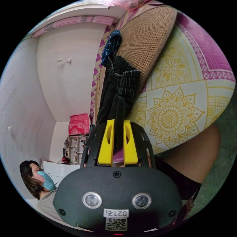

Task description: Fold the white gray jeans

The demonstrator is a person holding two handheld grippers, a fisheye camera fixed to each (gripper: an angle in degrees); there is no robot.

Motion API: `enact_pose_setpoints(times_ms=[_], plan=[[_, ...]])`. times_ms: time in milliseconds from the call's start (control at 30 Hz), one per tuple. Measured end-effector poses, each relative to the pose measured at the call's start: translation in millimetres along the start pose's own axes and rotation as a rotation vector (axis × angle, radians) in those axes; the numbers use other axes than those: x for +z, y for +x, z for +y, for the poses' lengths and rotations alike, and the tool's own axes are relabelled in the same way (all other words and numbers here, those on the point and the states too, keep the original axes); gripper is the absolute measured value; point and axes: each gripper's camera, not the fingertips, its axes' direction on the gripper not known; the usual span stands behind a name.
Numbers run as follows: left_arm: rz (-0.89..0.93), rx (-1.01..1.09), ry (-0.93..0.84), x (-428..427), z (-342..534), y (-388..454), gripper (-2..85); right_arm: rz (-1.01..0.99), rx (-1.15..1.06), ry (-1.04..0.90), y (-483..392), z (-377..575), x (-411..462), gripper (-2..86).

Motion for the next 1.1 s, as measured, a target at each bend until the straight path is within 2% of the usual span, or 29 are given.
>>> enact_pose_setpoints(times_ms=[100,300,500,667,767,933,1100], plan=[[0.016,0.011,0.015,6,-5,-11,0.7,-0.078,-0.007,-0.01,-2,-3,-2,1.8],[0.032,0.189,-0.071,10,-46,32,-0.9,-0.148,-0.094,-0.065,-56,-40,14,0.6],[-0.122,0.402,-0.19,45,-144,156,-0.9,-0.185,-0.178,-0.121,-147,-129,65,0.5],[-0.239,0.475,-0.362,155,-277,254,-0.9,-0.091,-0.243,-0.127,-198,-235,142,0.4],[-0.32,0.446,-0.433,241,-344,276,-0.9,-0.009,-0.183,-0.136,-184,-307,209,0.4],[-0.4,0.346,-0.5,349,-401,261,-0.8,0.052,-0.052,-0.158,-131,-371,291,0.3],[-0.358,0.379,-0.537,375,-427,238,0.1,-0.035,-0.17,-0.177,-157,-371,292,1.4]])
